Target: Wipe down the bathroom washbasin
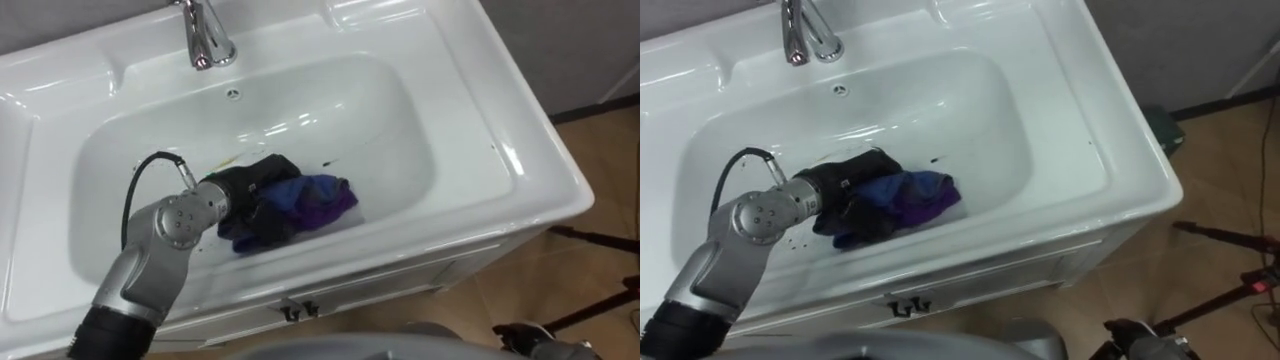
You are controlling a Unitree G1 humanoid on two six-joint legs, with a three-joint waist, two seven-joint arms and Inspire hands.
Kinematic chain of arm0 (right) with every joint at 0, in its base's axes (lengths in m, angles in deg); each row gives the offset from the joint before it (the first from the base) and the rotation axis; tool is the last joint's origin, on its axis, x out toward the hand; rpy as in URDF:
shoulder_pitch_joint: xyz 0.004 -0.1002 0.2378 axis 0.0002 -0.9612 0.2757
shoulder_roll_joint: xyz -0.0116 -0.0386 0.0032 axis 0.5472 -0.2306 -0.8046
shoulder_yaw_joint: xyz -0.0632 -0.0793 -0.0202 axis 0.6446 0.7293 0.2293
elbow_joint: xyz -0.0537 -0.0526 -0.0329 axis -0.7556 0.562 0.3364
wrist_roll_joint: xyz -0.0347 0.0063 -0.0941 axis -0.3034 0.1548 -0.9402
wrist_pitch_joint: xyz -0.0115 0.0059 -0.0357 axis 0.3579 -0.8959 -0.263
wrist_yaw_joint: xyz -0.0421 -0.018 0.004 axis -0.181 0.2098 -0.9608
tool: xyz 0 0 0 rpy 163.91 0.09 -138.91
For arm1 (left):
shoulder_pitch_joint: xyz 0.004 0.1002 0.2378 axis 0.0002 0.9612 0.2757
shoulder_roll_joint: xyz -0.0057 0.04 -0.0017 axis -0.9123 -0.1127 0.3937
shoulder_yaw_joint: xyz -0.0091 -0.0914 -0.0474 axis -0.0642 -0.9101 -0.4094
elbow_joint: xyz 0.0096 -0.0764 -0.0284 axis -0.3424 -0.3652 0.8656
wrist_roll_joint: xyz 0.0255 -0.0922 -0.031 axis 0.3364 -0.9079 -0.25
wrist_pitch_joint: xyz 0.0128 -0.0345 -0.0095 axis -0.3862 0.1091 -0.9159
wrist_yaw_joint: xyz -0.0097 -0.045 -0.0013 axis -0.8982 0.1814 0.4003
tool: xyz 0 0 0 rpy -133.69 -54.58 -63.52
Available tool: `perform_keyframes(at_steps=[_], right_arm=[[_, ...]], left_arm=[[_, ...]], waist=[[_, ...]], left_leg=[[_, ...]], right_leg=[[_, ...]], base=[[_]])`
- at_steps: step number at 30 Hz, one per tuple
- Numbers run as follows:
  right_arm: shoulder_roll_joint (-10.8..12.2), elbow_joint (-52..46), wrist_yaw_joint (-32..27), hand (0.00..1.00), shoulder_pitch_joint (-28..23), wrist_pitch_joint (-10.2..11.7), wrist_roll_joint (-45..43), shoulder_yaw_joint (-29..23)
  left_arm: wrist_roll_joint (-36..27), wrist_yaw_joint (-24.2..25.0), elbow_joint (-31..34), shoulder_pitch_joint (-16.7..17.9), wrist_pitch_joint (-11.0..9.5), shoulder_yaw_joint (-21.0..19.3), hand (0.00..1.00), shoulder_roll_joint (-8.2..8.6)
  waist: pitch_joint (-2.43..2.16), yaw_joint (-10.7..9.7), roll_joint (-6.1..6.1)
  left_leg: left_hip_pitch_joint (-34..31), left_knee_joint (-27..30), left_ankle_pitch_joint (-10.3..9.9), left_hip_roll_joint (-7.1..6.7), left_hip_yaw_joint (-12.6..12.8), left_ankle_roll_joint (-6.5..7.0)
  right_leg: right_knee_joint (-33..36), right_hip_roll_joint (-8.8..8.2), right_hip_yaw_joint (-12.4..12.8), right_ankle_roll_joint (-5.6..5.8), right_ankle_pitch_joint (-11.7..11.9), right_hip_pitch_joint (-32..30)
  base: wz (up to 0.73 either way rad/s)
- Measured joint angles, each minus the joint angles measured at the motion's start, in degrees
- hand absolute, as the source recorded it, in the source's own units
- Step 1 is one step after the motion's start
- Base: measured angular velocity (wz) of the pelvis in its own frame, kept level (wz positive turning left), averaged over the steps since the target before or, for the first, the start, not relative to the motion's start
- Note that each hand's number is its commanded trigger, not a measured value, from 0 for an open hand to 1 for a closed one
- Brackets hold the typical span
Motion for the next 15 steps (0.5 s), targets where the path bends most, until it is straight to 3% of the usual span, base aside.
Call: perform_keyframes(at_steps=[6,15], right_arm=[[0.01,0.11,-0.10,0.00,0.34,0.02,1.14,-0.03],[0.01,0.22,0.04,0.00,0.30,0.03,1.78,0.28]], left_arm=[[-0.68,1.32,1.87,0.09,-1.01,-0.07,1.00,1.26],[-1.66,2.58,3.39,0.17,-2.37,0.11,1.00,1.70]], waist=[[0.05,0.26,-0.14],[-0.04,0.24,-0.28]], left_leg=[[0.06,0.00,0.00,0.00,0.00,0.00],[0.14,0.01,-0.01,0.05,-0.25,0.00]], right_leg=[[-0.29,0.00,0.43,0.10,0.03,-0.10],[-0.10,0.06,0.39,0.14,0.07,0.14]], base=[[-0.03],[0.00]])
